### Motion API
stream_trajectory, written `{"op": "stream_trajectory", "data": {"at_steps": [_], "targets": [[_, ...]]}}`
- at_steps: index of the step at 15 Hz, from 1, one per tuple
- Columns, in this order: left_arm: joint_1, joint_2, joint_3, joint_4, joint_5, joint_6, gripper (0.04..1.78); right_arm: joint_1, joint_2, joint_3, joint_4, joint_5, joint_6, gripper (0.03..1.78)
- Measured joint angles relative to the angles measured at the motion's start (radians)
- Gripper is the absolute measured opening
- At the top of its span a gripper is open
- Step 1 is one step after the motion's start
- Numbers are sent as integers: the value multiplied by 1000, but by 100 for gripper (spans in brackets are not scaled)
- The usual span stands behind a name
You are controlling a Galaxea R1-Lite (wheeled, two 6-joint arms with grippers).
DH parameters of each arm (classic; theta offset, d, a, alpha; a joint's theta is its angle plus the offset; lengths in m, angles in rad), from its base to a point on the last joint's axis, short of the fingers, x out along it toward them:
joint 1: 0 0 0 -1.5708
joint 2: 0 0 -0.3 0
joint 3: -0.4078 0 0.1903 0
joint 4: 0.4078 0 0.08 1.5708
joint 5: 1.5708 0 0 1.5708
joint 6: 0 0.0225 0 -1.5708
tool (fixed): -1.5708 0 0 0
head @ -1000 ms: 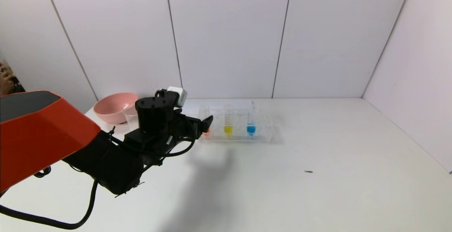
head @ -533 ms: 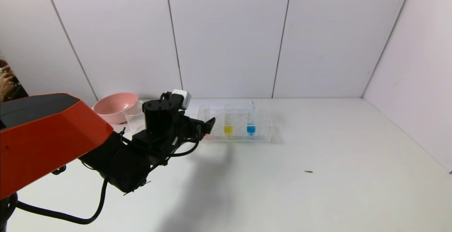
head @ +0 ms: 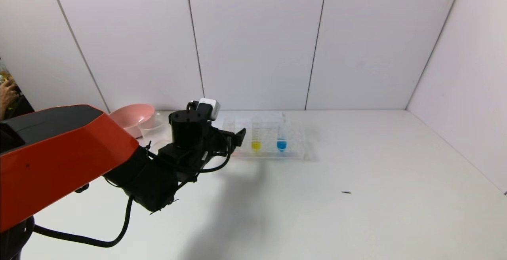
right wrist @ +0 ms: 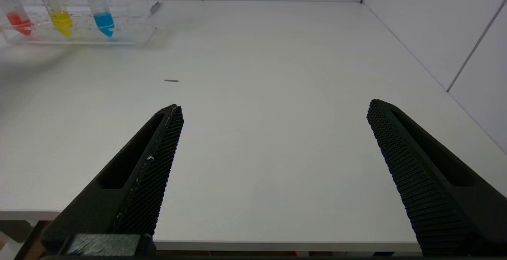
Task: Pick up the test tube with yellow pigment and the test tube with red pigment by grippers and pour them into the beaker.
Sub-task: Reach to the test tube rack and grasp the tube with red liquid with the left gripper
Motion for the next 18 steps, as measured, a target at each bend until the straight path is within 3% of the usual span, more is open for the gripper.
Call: {"op": "stream_trajectory", "data": {"at_steps": [9, 11, 14, 18], "targets": [[-3, 10, -6, 1, 1, -4, 176, 0, 0, 0, 0, 0, 0, 170], [-3, 15, -10, 2, 0, -4, 167, 0, 0, 0, 0, 0, 0, 170], [-3, 21, -13, 1, -3, -6, 136, 0, 0, 0, 0, 0, 0, 170], [-3, 24, -14, -1, -5, -6, 63, 0, 0, 0, 0, 0, 0, 170]]}}
